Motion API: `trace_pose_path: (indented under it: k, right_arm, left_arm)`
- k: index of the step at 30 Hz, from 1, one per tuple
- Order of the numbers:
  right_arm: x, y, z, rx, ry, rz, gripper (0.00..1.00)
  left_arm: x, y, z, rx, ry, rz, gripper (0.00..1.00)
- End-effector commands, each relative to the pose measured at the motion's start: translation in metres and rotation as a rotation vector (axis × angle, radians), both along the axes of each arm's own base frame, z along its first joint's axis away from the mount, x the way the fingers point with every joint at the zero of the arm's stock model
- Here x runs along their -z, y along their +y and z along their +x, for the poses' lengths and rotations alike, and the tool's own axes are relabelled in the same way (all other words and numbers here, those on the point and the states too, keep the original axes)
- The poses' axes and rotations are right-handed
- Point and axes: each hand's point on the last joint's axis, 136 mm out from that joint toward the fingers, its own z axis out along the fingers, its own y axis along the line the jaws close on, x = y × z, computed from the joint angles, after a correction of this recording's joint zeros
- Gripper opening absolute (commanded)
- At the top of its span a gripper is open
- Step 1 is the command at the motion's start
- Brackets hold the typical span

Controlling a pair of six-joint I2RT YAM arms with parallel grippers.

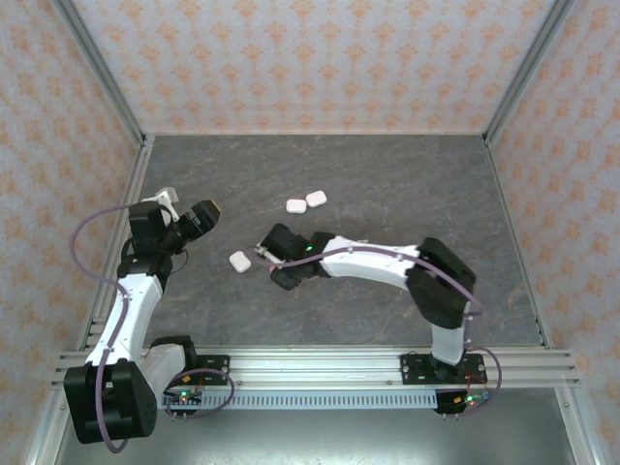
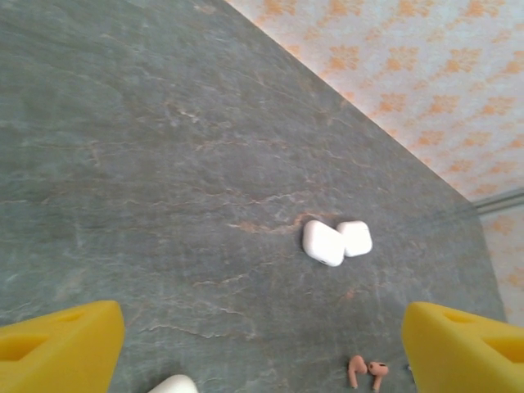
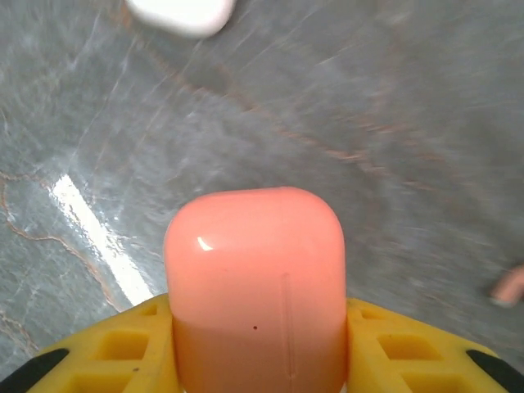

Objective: Insert the wireless bluetooth earbuds into the charging case

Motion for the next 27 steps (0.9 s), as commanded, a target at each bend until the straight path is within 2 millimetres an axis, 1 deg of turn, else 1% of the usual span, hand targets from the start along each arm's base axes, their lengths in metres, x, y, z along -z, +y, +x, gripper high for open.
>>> trace_pose_path:
  k: [1, 2, 5, 12, 15, 19, 21, 23, 27]
  right_arm:
    - [-0.045, -0.009, 0.024, 0.045, -0.164, 0.101, 0.41]
    - [-0.051, -0.016, 0.028, 0.054, -0.185, 0.108, 0.41]
    - [-0.075, -0.032, 0.034, 0.072, -0.251, 0.16, 0.41]
    - [-0.141, -0.071, 0.042, 0.08, -0.462, 0.257, 0.4]
    - [-0.169, -0.085, 0.041, 0.061, -0.546, 0.28, 0.4]
    - [-0.198, -0.097, 0.033, 0.017, -0.653, 0.3, 0.39]
    - [-0.209, -0.1, 0.03, -0.01, -0.701, 0.316, 0.39]
    - [-0.214, -0.102, 0.026, -0.034, -0.726, 0.323, 0.39]
    - [-0.218, -0.099, 0.023, -0.076, -0.733, 0.32, 0.39]
  left_arm:
    - [-0.049, -0.018, 0.012, 0.104, -0.151, -0.022, 0.86]
    - [-0.053, -0.024, 0.013, 0.127, -0.16, -0.023, 0.86]
    - [-0.064, -0.044, 0.012, 0.205, -0.18, -0.02, 0.86]
    - [-0.094, -0.097, 0.005, 0.439, -0.25, -0.069, 0.85]
    - [-0.104, -0.118, 0.0, 0.534, -0.268, -0.086, 0.84]
    - [-0.118, -0.147, -0.01, 0.647, -0.305, -0.102, 0.84]
    - [-0.125, -0.162, -0.017, 0.703, -0.328, -0.109, 0.84]
    - [-0.129, -0.175, -0.022, 0.746, -0.341, -0.109, 0.84]
    - [-0.136, -0.196, -0.03, 0.817, -0.36, -0.117, 0.84]
